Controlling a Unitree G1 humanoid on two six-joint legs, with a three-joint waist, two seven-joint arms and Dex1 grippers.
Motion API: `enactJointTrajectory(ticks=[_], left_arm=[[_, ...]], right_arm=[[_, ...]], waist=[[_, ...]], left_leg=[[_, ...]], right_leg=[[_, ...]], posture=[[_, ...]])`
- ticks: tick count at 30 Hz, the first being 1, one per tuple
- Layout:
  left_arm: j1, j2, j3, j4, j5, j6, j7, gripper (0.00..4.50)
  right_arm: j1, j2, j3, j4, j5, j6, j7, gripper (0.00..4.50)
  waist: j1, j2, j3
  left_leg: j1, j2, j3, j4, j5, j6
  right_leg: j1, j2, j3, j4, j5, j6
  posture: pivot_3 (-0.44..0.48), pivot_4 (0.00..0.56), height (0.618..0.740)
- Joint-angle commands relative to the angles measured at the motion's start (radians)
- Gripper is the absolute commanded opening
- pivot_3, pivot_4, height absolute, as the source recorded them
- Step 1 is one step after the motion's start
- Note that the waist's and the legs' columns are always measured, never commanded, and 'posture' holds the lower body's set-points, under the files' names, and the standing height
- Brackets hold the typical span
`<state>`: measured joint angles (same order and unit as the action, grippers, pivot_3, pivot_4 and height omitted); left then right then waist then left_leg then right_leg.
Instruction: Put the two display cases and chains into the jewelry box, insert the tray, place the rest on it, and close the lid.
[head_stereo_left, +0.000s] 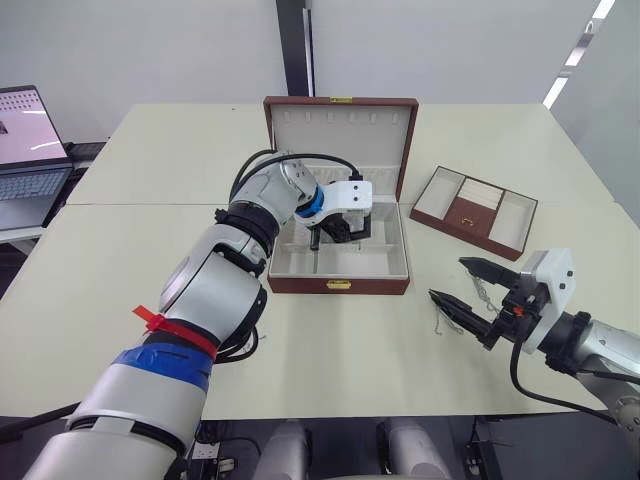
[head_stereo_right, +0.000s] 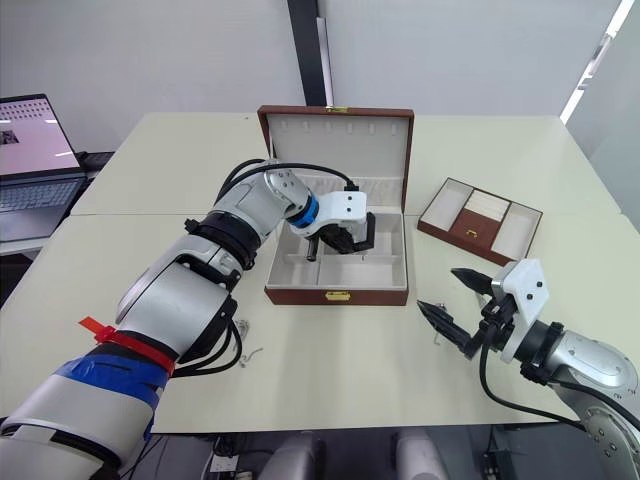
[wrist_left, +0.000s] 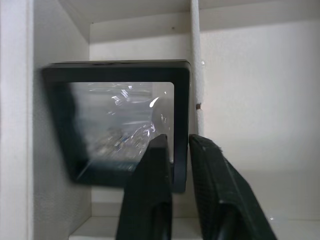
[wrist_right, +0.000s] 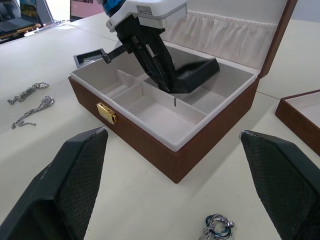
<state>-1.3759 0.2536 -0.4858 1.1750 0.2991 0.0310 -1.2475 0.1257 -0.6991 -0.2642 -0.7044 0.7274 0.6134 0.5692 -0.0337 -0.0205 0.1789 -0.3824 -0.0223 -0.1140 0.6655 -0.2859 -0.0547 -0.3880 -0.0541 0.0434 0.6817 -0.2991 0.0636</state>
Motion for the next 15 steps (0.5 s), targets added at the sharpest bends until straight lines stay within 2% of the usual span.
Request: enactJointTrajectory(ticks=[1, 10, 15], left_arm=[[-0.028, -0.005, 0.031, -0.014, -0.002, -0.008, 0.008, 1.77], [-0.029, -0.004, 0.076, -0.037, -0.032, 0.002, -0.028, 4.49], [-0.005, 0.023, 0.158, -0.095, -0.113, 0.029, -0.106, 4.49]], right_arm=[[-0.012, -0.008, -0.023, -0.026, 0.005, -0.013, 0.007, 4.5], [-0.017, -0.02, -0.039, -0.004, 0.007, -0.019, 0.031, 4.5], [-0.016, -0.032, -0.071, 0.033, 0.01, -0.029, 0.073, 4.5]], waist=[[0.0, 0.0, 0.0], [0.0, 0.0, 0.0], [0.0, 0.0, 0.0]], left_leg=[[0.0, 0.0, 0.0, 0.0, 0.0, 0.0], [0.0, 0.0, 0.0, 0.0, 0.0, 0.0], [0.0, 0.0, 0.0, 0.0, 0.0, 0.0]], right_leg=[[0.0, 0.0, 0.0, 0.0, 0.0, 0.0], [0.0, 0.0, 0.0, 0.0, 0.0, 0.0], [0.0, 0.0, 0.0, 0.0, 0.0, 0.0]], posture=[[0.0, 0.15, 0.74], [0.0, 0.15, 0.74], [0.0, 0.15, 0.74]])
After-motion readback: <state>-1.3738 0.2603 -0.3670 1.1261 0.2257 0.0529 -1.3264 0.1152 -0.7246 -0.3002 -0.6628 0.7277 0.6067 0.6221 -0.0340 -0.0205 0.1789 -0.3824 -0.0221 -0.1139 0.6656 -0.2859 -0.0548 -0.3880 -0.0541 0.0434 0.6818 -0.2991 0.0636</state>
